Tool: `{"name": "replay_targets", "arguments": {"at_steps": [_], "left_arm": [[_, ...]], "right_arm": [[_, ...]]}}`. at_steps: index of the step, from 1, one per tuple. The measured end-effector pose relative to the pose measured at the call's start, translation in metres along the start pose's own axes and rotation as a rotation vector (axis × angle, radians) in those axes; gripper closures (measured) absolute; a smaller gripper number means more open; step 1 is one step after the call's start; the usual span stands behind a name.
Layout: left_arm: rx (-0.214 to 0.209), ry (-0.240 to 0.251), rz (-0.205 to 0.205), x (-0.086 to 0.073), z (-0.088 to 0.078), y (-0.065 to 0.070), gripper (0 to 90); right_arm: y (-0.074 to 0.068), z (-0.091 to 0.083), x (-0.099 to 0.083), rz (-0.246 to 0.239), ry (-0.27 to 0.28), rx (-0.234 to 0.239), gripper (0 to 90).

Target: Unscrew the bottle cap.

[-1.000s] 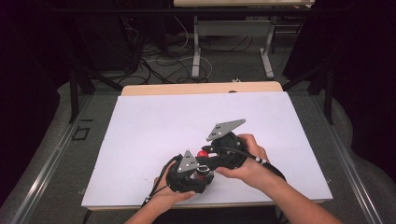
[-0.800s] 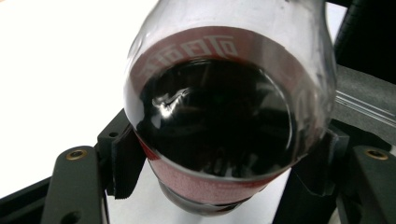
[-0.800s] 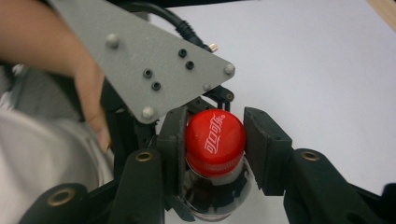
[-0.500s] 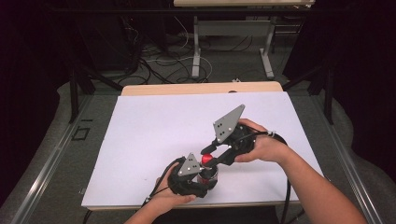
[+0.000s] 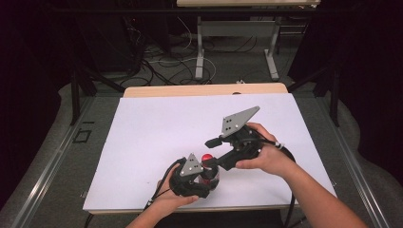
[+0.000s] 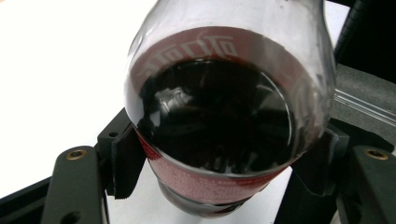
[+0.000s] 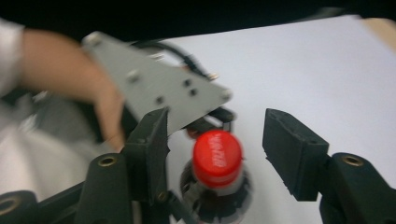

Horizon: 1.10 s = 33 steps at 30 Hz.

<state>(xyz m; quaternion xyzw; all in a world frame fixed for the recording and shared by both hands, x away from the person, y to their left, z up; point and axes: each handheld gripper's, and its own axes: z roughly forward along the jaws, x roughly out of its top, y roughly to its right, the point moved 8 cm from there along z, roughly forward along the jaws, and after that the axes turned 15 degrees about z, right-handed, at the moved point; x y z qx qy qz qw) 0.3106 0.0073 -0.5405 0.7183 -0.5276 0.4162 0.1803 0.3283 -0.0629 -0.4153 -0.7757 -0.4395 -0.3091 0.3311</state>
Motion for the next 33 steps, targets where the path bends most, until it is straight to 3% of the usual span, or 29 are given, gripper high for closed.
{"name": "replay_targets", "arguments": {"at_steps": [2,3,5,8,11,14,19,21,24,25,28,29,30,33], "left_arm": [[0.014,-0.009,-0.009,-0.001,0.0,-0.001,29.4],[0.012,-0.02,-0.01,-0.001,-0.001,-0.002,29.4],[0.028,-0.016,-0.015,-0.002,0.0,-0.003,29.3],[0.046,-0.018,-0.014,-0.002,0.001,-0.003,29.4],[0.042,-0.022,-0.008,-0.001,0.001,-0.002,29.4],[0.05,-0.021,-0.011,-0.001,0.001,-0.002,29.4],[0.044,-0.023,-0.013,-0.001,0.0,-0.003,29.4],[0.043,-0.02,-0.012,-0.001,0.0,-0.003,29.4],[0.018,-0.027,-0.01,-0.001,-0.001,-0.001,29.4],[0.023,-0.015,-0.013,-0.001,0.0,-0.001,29.4],[-0.001,-0.006,-0.007,-0.001,0.001,0.002,29.4],[-0.012,-0.004,-0.005,0.0,0.001,0.004,29.4],[-0.023,-0.013,0.017,0.001,0.0,0.006,29.4],[-0.028,-0.002,0.026,0.002,0.001,0.009,29.4]], "right_arm": [[0.002,0.0,-0.001,0.125,0.045,-0.132,48.9],[0.002,0.0,-0.003,0.167,0.068,-0.173,49.1],[-0.002,0.001,-0.006,0.197,0.085,-0.237,49.4],[-0.006,0.003,-0.008,0.191,0.09,-0.266,49.4],[-0.01,0.008,-0.009,0.217,0.084,-0.269,51.9],[-0.009,0.012,-0.011,0.232,0.065,-0.304,54.3],[-0.01,0.015,-0.014,0.225,0.041,-0.297,60.3],[-0.01,0.016,-0.014,0.213,0.031,-0.278,60.6],[-0.008,0.015,-0.013,0.151,-0.005,-0.2,60.9],[-0.007,0.014,-0.013,0.152,-0.023,-0.172,61.0],[-0.004,0.014,-0.011,0.047,-0.074,-0.051,61.1],[-0.004,0.014,-0.011,0.047,-0.074,-0.051,61.1],[-0.003,0.012,-0.012,-0.084,-0.107,0.049,61.2],[-0.001,0.009,-0.014,-0.185,-0.136,0.158,61.2]]}}
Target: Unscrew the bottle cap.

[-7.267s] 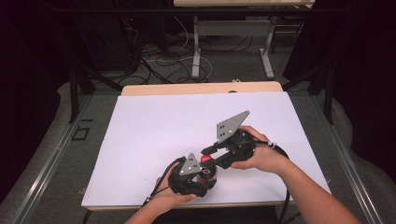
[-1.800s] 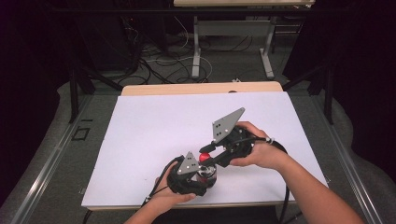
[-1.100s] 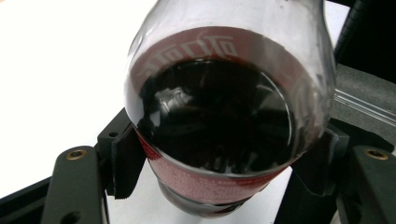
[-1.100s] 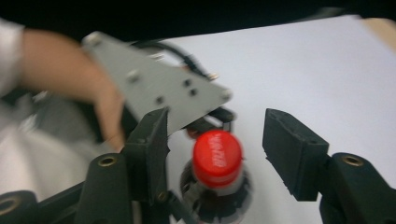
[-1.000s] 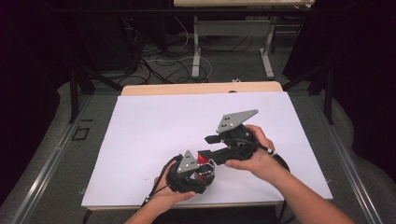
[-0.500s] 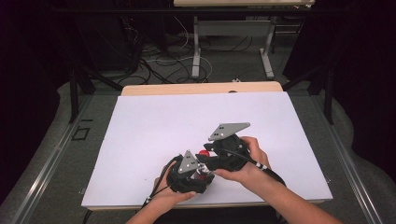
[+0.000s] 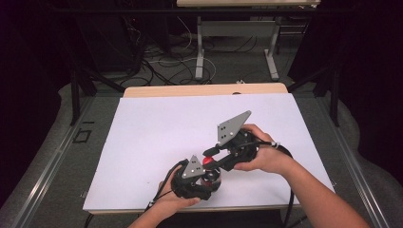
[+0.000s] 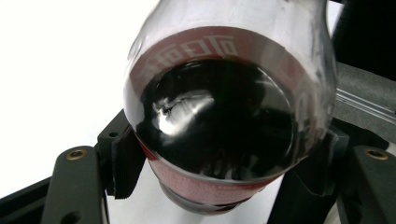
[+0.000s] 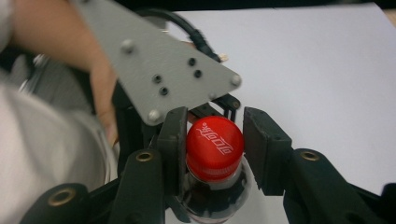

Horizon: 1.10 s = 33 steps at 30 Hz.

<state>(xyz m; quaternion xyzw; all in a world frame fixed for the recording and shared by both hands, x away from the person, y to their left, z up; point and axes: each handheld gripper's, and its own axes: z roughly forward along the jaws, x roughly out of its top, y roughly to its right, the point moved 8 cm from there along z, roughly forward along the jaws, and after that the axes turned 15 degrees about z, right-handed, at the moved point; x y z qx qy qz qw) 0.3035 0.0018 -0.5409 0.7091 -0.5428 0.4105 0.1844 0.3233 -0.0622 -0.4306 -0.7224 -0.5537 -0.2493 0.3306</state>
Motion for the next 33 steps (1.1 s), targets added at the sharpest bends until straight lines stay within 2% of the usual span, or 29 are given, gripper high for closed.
{"name": "replay_targets", "arguments": {"at_steps": [2,3,4,6,8,9,10,11,12,14,15,16,18,19,20,21,22,23,25,26,27,31,33], "left_arm": [[-0.002,0.013,0.004,0.001,0.0,0.001,29.4],[-0.023,0.012,0.004,0.001,-0.001,0.002,29.4],[-0.021,0.013,0.008,0.002,-0.001,0.002,29.4],[-0.004,0.016,0.006,0.001,0.0,0.0,29.4],[-0.002,0.006,0.007,0.0,0.0,0.0,29.4],[-0.003,0.001,0.005,-0.001,0.0,-0.001,29.4],[-0.004,-0.007,0.003,-0.002,0.0,-0.002,29.4],[-0.001,-0.006,-0.003,-0.002,0.0,-0.002,29.4],[0.012,-0.003,-0.004,-0.002,0.0,-0.003,29.4],[0.022,0.005,-0.014,-0.002,0.0,-0.005,29.4],[0.025,0.007,-0.016,-0.002,-0.001,-0.006,29.4],[0.027,0.005,-0.018,-0.002,-0.001,-0.006,29.4],[0.028,-0.008,-0.023,-0.003,-0.002,-0.007,29.4],[0.046,-0.003,-0.028,-0.003,-0.001,-0.008,29.4],[0.046,-0.003,-0.028,-0.003,-0.001,-0.008,29.4],[0.043,-0.01,-0.029,-0.003,-0.001,-0.008,29.4],[0.045,-0.014,-0.031,-0.003,-0.001,-0.008,29.4],[0.049,-0.016,-0.031,-0.004,-0.001,-0.008,29.3],[0.057,-0.007,-0.036,-0.003,0.0,-0.008,29.4],[0.059,-0.007,-0.036,-0.003,0.0,-0.008,29.4],[0.061,-0.009,-0.033,-0.003,0.0,-0.009,29.3],[0.062,-0.009,-0.033,-0.003,0.0,-0.008,29.3],[0.06,-0.005,-0.037,-0.003,-0.001,-0.008,29.4]], "right_arm": [[0.002,-0.002,0.0,-0.041,-0.007,0.06,61.3],[0.002,-0.003,0.0,-0.057,-0.009,0.075,61.3],[0.003,-0.004,0.0,-0.068,-0.01,0.093,61.3],[0.004,-0.004,0.001,-0.07,-0.014,0.107,61.2],[0.006,-0.002,0.0,-0.084,-0.018,0.099,60.8],[0.006,-0.001,0.0,-0.073,-0.022,0.087,59.8],[0.007,-0.001,0.0,-0.052,-0.02,0.072,52.2],[0.007,-0.001,0.0,-0.052,-0.02,0.072,52.2],[0.008,0.0,0.0,-0.019,-0.015,0.057,45.9],[0.005,-0.004,0.005,0.049,0.033,0.023,42.8],[0.005,-0.004,0.005,0.049,0.033,0.023,42.8],[0.002,-0.009,0.012,0.118,0.091,-0.015,42.7],[0.0,-0.012,0.016,0.183,0.142,-0.077,44.4],[0.0,-0.012,0.017,0.21,0.146,-0.134,46.5],[0.0,-0.012,0.017,0.248,0.152,-0.184,49.1],[-0.001,-0.011,0.015,0.304,0.152,-0.225,50.2],[-0.001,-0.011,0.015,0.304,0.152,-0.225,50.2],[-0.002,-0.007,0.014,0.36,0.157,-0.292,50.2],[-0.004,-0.003,0.012,0.387,0.159,-0.35,50.1],[-0.004,-0.003,0.012,0.387,0.159,-0.35,50.1],[-0.005,0.0,0.01,0.398,0.158,-0.4,50.1],[-0.008,0.005,0.008,0.41,0.139,-0.416,50.2],[-0.008,0.009,0.005,0.414,0.119,-0.435,53.5]]}}
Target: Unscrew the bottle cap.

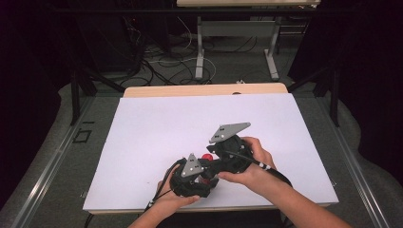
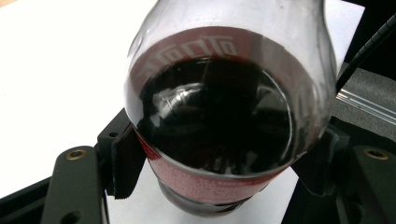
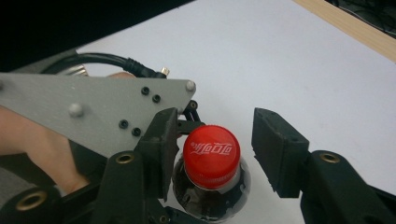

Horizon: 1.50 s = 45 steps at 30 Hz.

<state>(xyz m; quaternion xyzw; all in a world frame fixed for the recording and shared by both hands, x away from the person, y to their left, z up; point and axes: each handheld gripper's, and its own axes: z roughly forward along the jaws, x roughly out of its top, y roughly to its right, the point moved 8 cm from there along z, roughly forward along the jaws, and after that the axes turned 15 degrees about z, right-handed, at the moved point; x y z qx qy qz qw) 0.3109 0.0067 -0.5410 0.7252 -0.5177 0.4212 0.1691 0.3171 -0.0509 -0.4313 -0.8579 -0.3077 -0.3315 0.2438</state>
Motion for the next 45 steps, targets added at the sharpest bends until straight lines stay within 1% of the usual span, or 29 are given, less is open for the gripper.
{"name": "replay_targets", "arguments": {"at_steps": [3,4,5,7,9,10,11,12,13,14,15,17,18,20,21,23,24,26,27,31,35,36,37,39,41,42,43,44,45], "left_arm": [[0.006,0.003,-0.002,0.0,-0.001,-0.002,29.4],[0.012,0.001,0.002,0.0,-0.002,-0.003,29.4],[0.006,0.002,0.0,0.0,-0.001,-0.002,29.4],[0.005,-0.001,0.003,0.0,-0.001,-0.002,29.4],[-0.014,0.004,0.001,0.0,-0.001,-0.001,29.4],[-0.023,0.006,0.001,0.0,-0.001,0.0,29.4],[-0.031,0.013,0.008,0.0,-0.001,0.001,29.4],[-0.029,0.014,0.014,0.0,-0.002,0.001,29.4],[-0.052,0.01,0.015,0.001,-0.003,0.002,29.4],[-0.057,0.018,0.021,0.002,-0.003,0.003,29.4],[-0.066,0.021,0.026,0.003,-0.004,0.005,29.4],[-0.074,0.033,0.036,0.005,-0.002,0.009,29.4],[-0.082,0.026,0.053,0.005,-0.003,0.01,29.4],[-0.103,0.03,0.048,0.005,-0.002,0.014,29.4],[-0.105,0.03,0.051,0.005,-0.002,0.014,29.4],[-0.101,0.03,0.062,0.005,-0.002,0.013,29.4],[-0.103,0.029,0.06,0.005,-0.002,0.013,29.4],[-0.104,0.029,0.049,0.005,-0.002,0.014,29.4],[-0.106,0.027,0.052,0.004,-0.002,0.014,29.4],[-0.106,0.023,0.048,0.004,-0.002,0.014,29.4],[-0.098,0.018,0.049,0.003,-0.001,0.013,29.4],[-0.09,0.019,0.054,0.003,-0.001,0.011,29.4],[-0.092,0.021,0.047,0.003,-0.001,0.011,29.4],[-0.083,0.018,0.045,0.003,-0.002,0.009,29.4],[-0.078,0.018,0.042,0.003,-0.002,0.008,29.4],[-0.059,0.026,0.039,0.003,-0.001,0.007,29.4],[-0.073,0.015,0.034,0.003,-0.002,0.007,29.4],[-0.072,0.012,0.029,0.002,-0.002,0.007,29.4],[-0.056,0.011,0.031,0.002,-0.002,0.005,29.4]], "right_arm": [[0.001,0.001,-0.003,0.005,-0.017,-0.001,60.3],[0.001,0.001,-0.004,0.002,-0.029,0.009,60.4],[0.001,0.001,-0.004,-0.009,-0.022,0.013,60.7],[0.002,0.002,-0.004,-0.037,-0.037,0.042,60.9],[0.003,0.002,-0.003,-0.081,-0.056,0.091,61.0],[0.003,0.002,-0.003,-0.081,-0.056,0.091,61.0],[0.005,0.002,-0.002,-0.096,-0.076,0.125,61.0],[0.007,0.001,-0.002,-0.137,-0.093,0.171,61.0],[0.009,-0.001,-0.001,-0.189,-0.116,0.246,61.1],[0.01,-0.001,0.0,-0.225,-0.117,0.274,61.1],[0.009,-0.002,0.0,-0.283,-0.123,0.319,61.1],[0.009,-0.004,-0.002,-0.366,-0.135,0.385,61.2],[0.009,-0.004,-0.002,-0.366,-0.135,0.385,61.2],[0.011,-0.006,-0.003,-0.469,-0.172,0.456,61.3],[0.011,-0.006,-0.003,-0.469,-0.172,0.456,61.3],[0.013,-0.007,-0.003,-0.519,-0.185,0.504,61.5],[0.014,-0.007,-0.002,-0.542,-0.179,0.513,61.5],[0.015,-0.007,-0.001,-0.534,-0.181,0.526,61.5],[0.015,-0.007,-0.002,-0.551,-0.181,0.527,61.5],[0.016,-0.006,-0.001,-0.561,-0.183,0.539,61.3],[0.017,-0.005,-0.002,-0.528,-0.197,0.526,60.6],[0.017,-0.005,-0.001,-0.513,-0.198,0.52,57.8],[0.017,-0.004,0.0,-0.487,-0.19,0.505,50.9],[0.015,-0.008,0.003,-0.428,-0.167,0.499,48.7],[0.013,-0.012,0.007,-0.367,-0.132,0.472,45.2],[0.012,-0.014,0.01,-0.333,-0.104,0.443,45.2],[0.009,-0.016,0.015,-0.252,-0.06,0.391,45.6],[0.009,-0.016,0.015,-0.252,-0.06,0.391,45.6],[0.01,-0.017,0.016,-0.214,-0.041,0.333,46.5]]}}
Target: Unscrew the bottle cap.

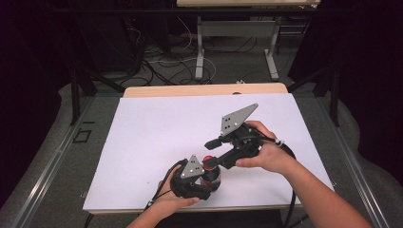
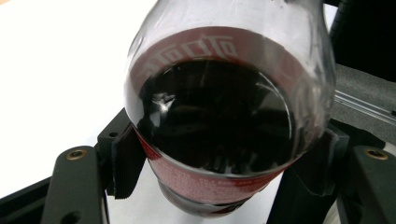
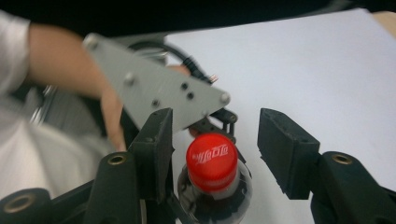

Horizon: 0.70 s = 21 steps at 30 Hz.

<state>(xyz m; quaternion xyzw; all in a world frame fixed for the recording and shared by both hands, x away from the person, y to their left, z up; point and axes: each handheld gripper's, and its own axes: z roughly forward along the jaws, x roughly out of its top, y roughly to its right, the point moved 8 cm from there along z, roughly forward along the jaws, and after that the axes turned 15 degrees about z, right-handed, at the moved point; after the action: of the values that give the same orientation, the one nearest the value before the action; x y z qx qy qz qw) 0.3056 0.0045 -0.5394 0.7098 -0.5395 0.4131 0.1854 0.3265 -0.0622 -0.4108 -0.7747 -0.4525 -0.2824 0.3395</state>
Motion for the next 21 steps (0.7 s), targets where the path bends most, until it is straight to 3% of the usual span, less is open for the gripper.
{"name": "replay_targets", "arguments": {"at_steps": [1,2,3,5,8,13,14,17,21], "left_arm": [[-0.003,-0.006,-0.009,0.0,0.0,0.0,29.4],[0.013,-0.002,-0.005,0.0,0.0,-0.001,29.4],[0.02,-0.001,-0.007,0.0,0.001,-0.001,29.4],[0.024,-0.002,-0.011,0.0,0.0,-0.002,29.4],[0.016,-0.007,-0.02,-0.001,0.001,-0.001,29.4],[0.021,-0.017,-0.013,-0.002,0.0,-0.002,29.4],[0.022,-0.016,-0.015,-0.002,0.0,-0.003,29.4],[0.033,-0.009,-0.02,-0.001,0.001,-0.004,29.4],[0.03,-0.011,-0.027,-0.002,0.001,-0.004,29.4]], "right_arm": [[0.0,0.0,0.001,0.044,0.021,-0.048,48.1],[-0.002,0.002,0.0,0.13,0.047,-0.13,49.7],[-0.002,0.002,0.0,0.13,0.047,-0.13,49.7],[-0.005,0.002,-0.001,0.215,0.072,-0.149,51.7],[-0.005,0.005,-0.003,0.211,0.089,-0.229,53.1],[-0.007,0.014,-0.01,0.199,0.041,-0.264,53.4],[-0.007,0.017,-0.013,0.194,0.04,-0.293,54.7],[-0.006,0.018,-0.015,0.187,0.03,-0.315,55.3],[-0.008,0.018,-0.017,0.182,0.032,-0.321,59.5]]}}
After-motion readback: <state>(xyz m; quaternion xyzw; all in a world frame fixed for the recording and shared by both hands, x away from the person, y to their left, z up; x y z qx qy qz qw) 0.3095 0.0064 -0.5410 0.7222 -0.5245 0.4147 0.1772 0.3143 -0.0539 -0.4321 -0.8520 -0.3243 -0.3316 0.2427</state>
